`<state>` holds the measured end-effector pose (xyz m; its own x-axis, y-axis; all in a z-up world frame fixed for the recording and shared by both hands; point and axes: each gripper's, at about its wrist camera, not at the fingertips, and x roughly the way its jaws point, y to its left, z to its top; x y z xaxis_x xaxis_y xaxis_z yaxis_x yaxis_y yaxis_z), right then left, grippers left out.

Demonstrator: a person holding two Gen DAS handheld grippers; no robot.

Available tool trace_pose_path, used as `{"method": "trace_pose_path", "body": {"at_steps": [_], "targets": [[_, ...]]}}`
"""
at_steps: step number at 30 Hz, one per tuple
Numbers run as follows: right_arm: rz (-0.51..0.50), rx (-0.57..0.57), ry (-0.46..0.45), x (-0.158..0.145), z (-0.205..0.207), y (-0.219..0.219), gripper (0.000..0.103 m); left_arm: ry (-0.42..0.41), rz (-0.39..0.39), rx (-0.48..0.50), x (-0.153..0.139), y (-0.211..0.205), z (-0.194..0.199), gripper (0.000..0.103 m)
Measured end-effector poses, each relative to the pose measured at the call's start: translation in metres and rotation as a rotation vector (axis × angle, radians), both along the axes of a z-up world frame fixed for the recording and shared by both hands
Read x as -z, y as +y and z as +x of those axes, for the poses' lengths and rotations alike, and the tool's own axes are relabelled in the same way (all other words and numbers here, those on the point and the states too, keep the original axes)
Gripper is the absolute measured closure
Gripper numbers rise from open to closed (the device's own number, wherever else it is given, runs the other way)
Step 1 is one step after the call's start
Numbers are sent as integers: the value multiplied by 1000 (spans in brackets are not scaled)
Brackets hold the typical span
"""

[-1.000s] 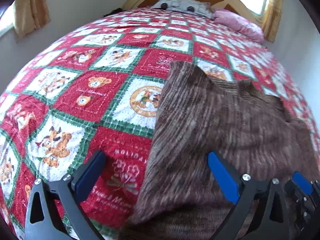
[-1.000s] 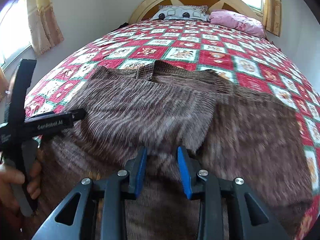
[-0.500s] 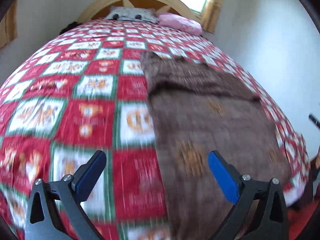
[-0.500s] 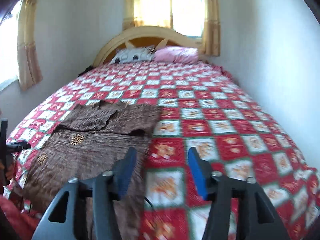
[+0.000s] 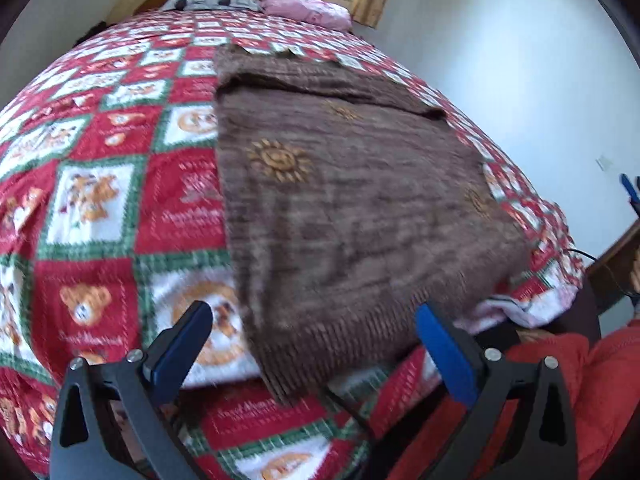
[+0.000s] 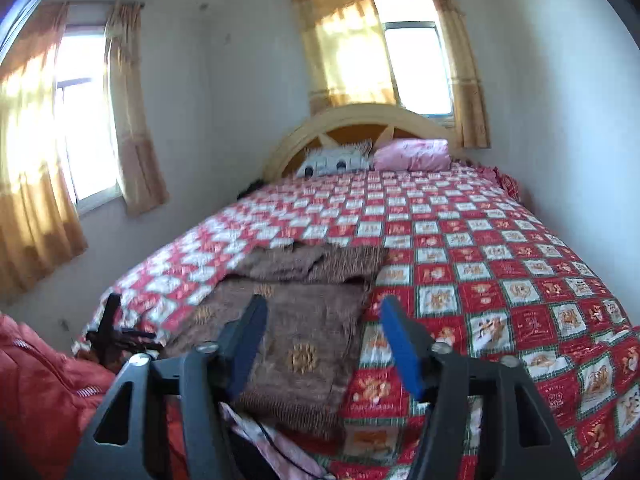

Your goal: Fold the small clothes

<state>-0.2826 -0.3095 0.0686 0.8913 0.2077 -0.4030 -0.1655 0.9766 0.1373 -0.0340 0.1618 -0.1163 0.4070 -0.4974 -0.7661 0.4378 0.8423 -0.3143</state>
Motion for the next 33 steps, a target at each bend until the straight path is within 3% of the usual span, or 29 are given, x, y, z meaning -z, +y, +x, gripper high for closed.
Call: {"method": "trace_pose_path", "body": {"at_steps": [3,7,10,13,21,24,28,33], "targets": [[-33,-5,90,33,19,17,35,35,-42,-9,4,4,-3,0],[74,-1,280,99,62,31,35,128,-112,-27,17,10,-5,2],[152,8,392,142,80,34,35,117,-116,-37,19,11,-7,3],[187,10,451,165,84,33,35,101,-122,-42,18,9,-7,3],[237,-24,543,187,85,36,35,115,-189,-39,20,9,-3,7],[194,-18,567,192,89,42,35,130,-204,-58,20,10,0,16],[149,-43,586,198,92,56,35,134,-192,-60,21,8,-1,47],[160,-21,610,201,92,50,35,138,-188,-66,21,9,-1,49]]}}
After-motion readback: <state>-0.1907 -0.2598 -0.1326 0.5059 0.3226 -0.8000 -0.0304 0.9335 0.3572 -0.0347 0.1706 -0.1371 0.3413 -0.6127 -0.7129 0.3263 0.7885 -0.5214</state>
